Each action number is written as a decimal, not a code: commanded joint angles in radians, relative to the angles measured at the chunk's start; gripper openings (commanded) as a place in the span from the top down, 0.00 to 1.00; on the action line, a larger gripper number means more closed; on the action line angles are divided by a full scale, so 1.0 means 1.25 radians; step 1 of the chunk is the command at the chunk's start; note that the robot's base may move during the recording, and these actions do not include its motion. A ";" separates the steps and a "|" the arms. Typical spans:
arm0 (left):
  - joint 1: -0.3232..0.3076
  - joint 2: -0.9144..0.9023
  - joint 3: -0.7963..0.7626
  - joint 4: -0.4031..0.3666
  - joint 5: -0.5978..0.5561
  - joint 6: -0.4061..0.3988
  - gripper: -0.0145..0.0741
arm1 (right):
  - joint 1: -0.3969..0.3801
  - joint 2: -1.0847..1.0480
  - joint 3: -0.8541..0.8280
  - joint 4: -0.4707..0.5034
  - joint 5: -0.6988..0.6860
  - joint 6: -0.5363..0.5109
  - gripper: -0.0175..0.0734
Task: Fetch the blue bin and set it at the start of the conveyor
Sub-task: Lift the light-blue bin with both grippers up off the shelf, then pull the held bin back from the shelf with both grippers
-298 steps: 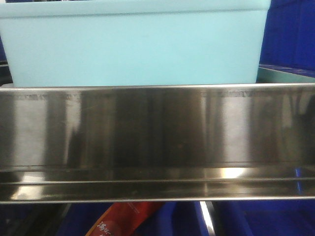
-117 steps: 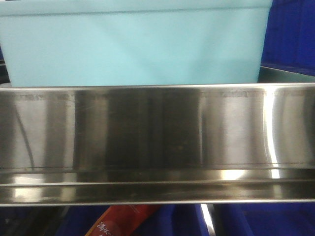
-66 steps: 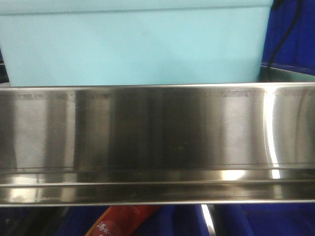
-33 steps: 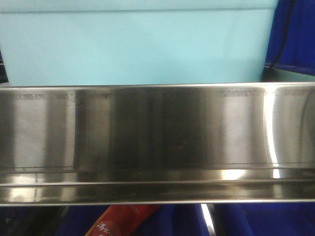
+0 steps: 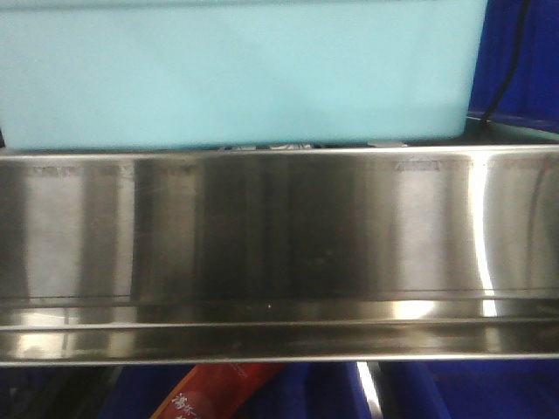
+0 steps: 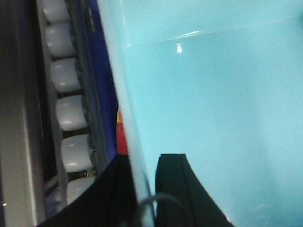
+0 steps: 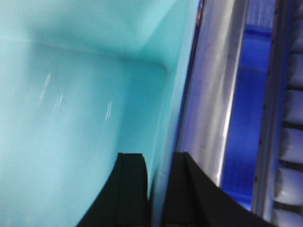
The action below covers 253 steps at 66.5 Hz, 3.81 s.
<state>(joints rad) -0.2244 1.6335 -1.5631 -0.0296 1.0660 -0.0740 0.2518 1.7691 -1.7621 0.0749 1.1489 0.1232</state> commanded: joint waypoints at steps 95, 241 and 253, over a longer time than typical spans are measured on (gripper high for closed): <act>0.002 -0.221 -0.005 -0.073 -0.120 0.008 0.96 | 0.000 -0.235 -0.007 -0.015 -0.025 -0.013 0.98; 0.002 -0.219 -0.005 -0.072 -0.388 0.008 0.96 | 0.000 -0.232 -0.007 -0.015 -0.094 -0.013 0.98; 0.002 -0.219 -0.005 -0.072 -0.388 0.008 0.96 | 0.000 -0.232 -0.007 -0.015 -0.094 -0.013 0.98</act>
<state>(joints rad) -0.2244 1.3728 -1.5613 -0.0958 0.6523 -0.0544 0.2592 1.4886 -1.7657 0.0786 1.0415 0.1315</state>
